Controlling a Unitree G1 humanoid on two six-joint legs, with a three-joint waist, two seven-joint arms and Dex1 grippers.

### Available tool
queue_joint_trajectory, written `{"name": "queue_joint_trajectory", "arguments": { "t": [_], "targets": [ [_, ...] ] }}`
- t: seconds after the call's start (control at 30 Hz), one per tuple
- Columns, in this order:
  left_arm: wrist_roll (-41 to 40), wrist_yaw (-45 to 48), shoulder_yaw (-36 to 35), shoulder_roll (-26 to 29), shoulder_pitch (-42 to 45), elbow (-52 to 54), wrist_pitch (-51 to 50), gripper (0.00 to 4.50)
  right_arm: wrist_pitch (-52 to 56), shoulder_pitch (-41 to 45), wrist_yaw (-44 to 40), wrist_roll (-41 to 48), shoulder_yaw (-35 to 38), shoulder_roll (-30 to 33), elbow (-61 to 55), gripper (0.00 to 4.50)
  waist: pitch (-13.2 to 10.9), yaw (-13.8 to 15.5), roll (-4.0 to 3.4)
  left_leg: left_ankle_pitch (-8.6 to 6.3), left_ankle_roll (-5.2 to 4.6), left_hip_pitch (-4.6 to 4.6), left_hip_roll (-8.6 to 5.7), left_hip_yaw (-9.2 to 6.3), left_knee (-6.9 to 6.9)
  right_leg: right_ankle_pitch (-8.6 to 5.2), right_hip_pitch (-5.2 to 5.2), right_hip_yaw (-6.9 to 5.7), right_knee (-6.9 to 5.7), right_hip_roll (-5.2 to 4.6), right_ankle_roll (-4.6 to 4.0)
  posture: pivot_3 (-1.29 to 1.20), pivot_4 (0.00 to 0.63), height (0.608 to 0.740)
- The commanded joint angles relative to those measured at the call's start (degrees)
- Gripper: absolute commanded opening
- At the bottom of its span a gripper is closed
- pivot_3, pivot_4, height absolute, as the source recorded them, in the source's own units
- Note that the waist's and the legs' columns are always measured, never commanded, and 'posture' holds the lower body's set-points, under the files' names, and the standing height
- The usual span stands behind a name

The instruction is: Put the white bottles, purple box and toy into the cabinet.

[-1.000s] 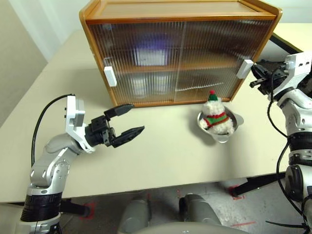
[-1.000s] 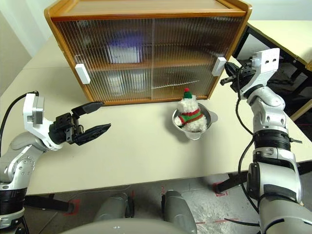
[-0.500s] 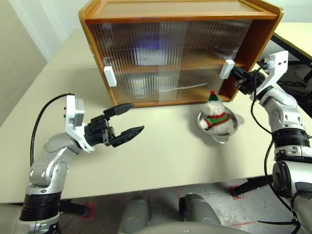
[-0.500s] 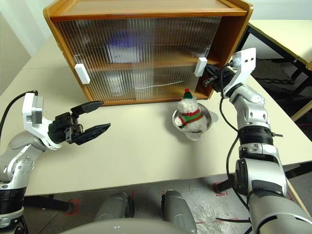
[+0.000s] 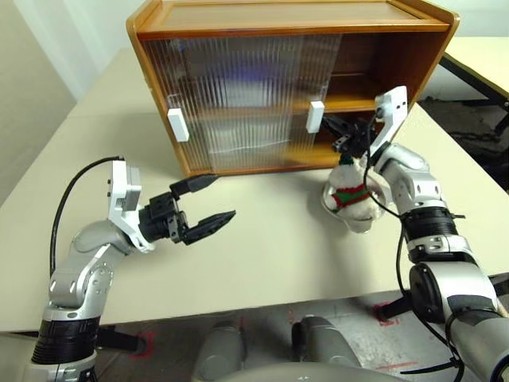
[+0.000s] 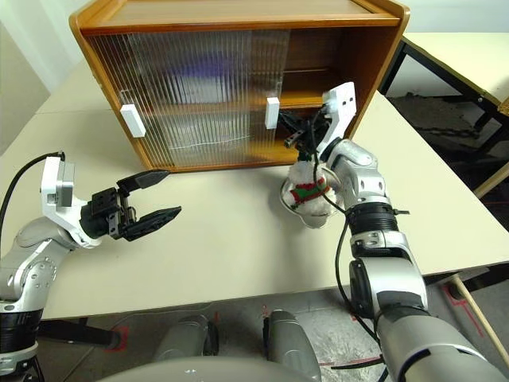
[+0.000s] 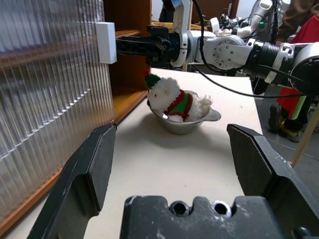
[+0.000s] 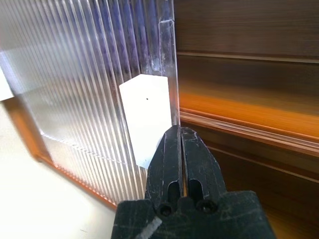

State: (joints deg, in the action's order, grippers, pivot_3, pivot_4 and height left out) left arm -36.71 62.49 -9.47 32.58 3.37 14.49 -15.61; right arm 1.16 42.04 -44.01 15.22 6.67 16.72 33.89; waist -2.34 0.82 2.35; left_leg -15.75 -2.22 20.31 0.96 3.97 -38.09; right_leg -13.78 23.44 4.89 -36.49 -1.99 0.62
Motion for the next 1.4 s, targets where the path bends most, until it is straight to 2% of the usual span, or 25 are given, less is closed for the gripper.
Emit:
{"name": "queue_joint_trajectory", "arguments": {
  "t": [0.03, 0.27, 0.3, 0.37, 0.47, 0.57, 0.7, 0.73, 0.8, 0.93, 1.03, 1.27, 1.4],
  "targets": [
    [0.7, -0.3, 0.9, -0.1, -0.8, -0.6, 0.4, 4.5, 0.6, 0.2, -1.8, 0.9, -1.1, -0.9, -1.7, 0.07, 0.0, 0.1, 0.0, 0.0, 0.0, 0.01, 0.0, 0.0, 0.0, 0.0, 0.01, -0.01, 0.0, -0.01, 0.0, 0.18, 0.0, 0.74],
    [1.2, -0.5, 1.1, -0.3, -0.9, -1.2, 1.0, 4.5, 1.9, -2.5, -2.1, 0.8, -1.1, 0.7, -5.1, 0.07, 0.0, 0.3, 0.0, -0.05, 0.08, 0.07, -0.01, -0.03, 0.0, -0.02, 0.02, -0.08, 0.04, -0.09, -0.01, 0.18, 0.0, 0.74],
    [1.2, -0.6, 1.1, -0.3, -1.0, -1.2, 1.1, 4.5, 2.2, -3.3, -2.2, 1.0, -0.7, 1.6, -5.8, 0.26, 0.0, 0.3, 0.0, -0.06, 0.1, 0.07, -0.01, -0.03, 0.01, -0.02, 0.02, -0.08, 0.05, -0.1, -0.01, 0.18, 0.0, 0.74],
    [1.3, -0.6, 1.2, -0.4, -1.0, -1.4, 1.3, 4.5, 3.2, -5.0, -3.2, 1.3, -0.1, 4.2, -7.4, 0.74, 0.0, 0.6, 0.0, -0.06, 0.1, 0.1, -0.02, -0.06, 0.0, -0.03, 0.02, -0.14, 0.08, -0.11, -0.01, 0.18, 0.0, 0.74],
    [1.2, -0.5, 1.1, -0.3, -1.0, -1.7, 1.6, 4.5, 6.7, -8.0, -5.5, 2.7, 1.4, 10.2, -10.6, 1.76, 0.0, 1.2, 0.0, -0.05, 0.08, 0.13, -0.06, -0.06, 0.0, -0.06, 0.01, -0.15, 0.11, -0.17, 0.02, 0.17, 0.0, 0.74],
    [1.1, -0.2, 1.0, 0.0, -1.0, -2.1, 1.8, 4.5, 13.6, -11.6, -10.2, 5.3, 2.6, 17.8, -14.6, 2.89, 0.0, 1.7, -0.01, -0.03, 0.05, 0.15, -0.07, -0.06, 0.0, -0.1, 0.02, -0.15, 0.15, -0.17, 0.04, 0.16, 0.0, 0.74],
    [1.1, 0.5, 1.4, 0.3, -0.6, -3.0, 1.9, 4.5, 27.1, -19.0, -19.6, 10.2, 3.4, 31.0, -23.6, 4.36, 0.0, 1.8, -0.03, -0.04, 0.05, 0.18, -0.05, -0.09, 0.01, -0.29, 0.01, -0.14, 0.21, -0.13, 0.07, 0.15, 0.003, 0.74],
    [1.1, 0.7, 1.5, 0.3, -0.4, -3.3, 1.9, 4.5, 30.3, -20.5, -20.9, 11.7, 3.4, 33.2, -25.9, 4.48, 0.0, 1.8, -0.03, -0.04, 0.04, 0.2, -0.05, -0.1, 0.02, -0.37, 0.01, -0.14, 0.23, -0.14, 0.09, 0.15, 0.003, 0.74],
    [1.2, 1.0, 1.7, 0.3, 0.0, -3.7, 2.0, 4.5, 35.8, -22.2, -21.7, 14.4, 3.5, 35.3, -29.5, 4.48, 0.0, 1.5, -0.01, -0.04, 0.03, 0.19, -0.03, -0.11, 0.01, -0.43, -0.01, -0.12, 0.26, -0.12, 0.16, 0.15, 0.003, 0.74],
    [1.2, 1.4, 2.3, 0.2, 0.9, -4.4, 2.1, 4.5, 45.4, -24.1, -19.8, 18.4, 2.7, 35.7, -36.5, 4.48, -0.1, 0.5, 0.05, -0.06, 0.06, 0.16, 0.12, 0.0, 0.0, -0.44, -0.2, 0.02, 0.27, 0.05, 0.27, 0.13, 0.003, 0.74],
    [0.7, 1.5, 2.2, -0.2, 1.5, -4.6, 2.2, 4.5, 45.9, -24.0, -17.4, 16.7, 0.8, 34.3, -36.6, 4.48, 0.0, 0.3, 0.08, -0.05, 0.04, 0.05, 0.1, -0.01, -0.06, -0.41, -0.17, -0.04, 0.21, 0.1, 0.31, 0.12, 0.002, 0.74],
    [1.0, 1.5, 2.7, -0.5, 1.7, -4.1, 2.3, 4.5, 44.1, -21.1, -8.6, 11.1, -4.1, 26.6, -32.5, 4.48, 0.0, 0.3, 0.13, -0.04, 0.03, 0.17, -0.02, -0.01, -0.14, -0.4, -0.06, -0.01, 0.27, 0.02, 0.39, 0.14, 0.0, 0.74],
    [1.0, 1.6, 2.7, -0.5, 1.7, -4.1, 2.4, 4.5, 44.7, -19.4, -7.5, 10.3, -5.5, 24.2, -30.8, 4.48, 0.0, 0.4, 0.13, -0.04, 0.03, 0.24, -0.02, -0.05, -0.1, -0.37, -0.02, -0.04, 0.33, 0.0, 0.35, 0.14, 0.0, 0.74]
  ]
}}
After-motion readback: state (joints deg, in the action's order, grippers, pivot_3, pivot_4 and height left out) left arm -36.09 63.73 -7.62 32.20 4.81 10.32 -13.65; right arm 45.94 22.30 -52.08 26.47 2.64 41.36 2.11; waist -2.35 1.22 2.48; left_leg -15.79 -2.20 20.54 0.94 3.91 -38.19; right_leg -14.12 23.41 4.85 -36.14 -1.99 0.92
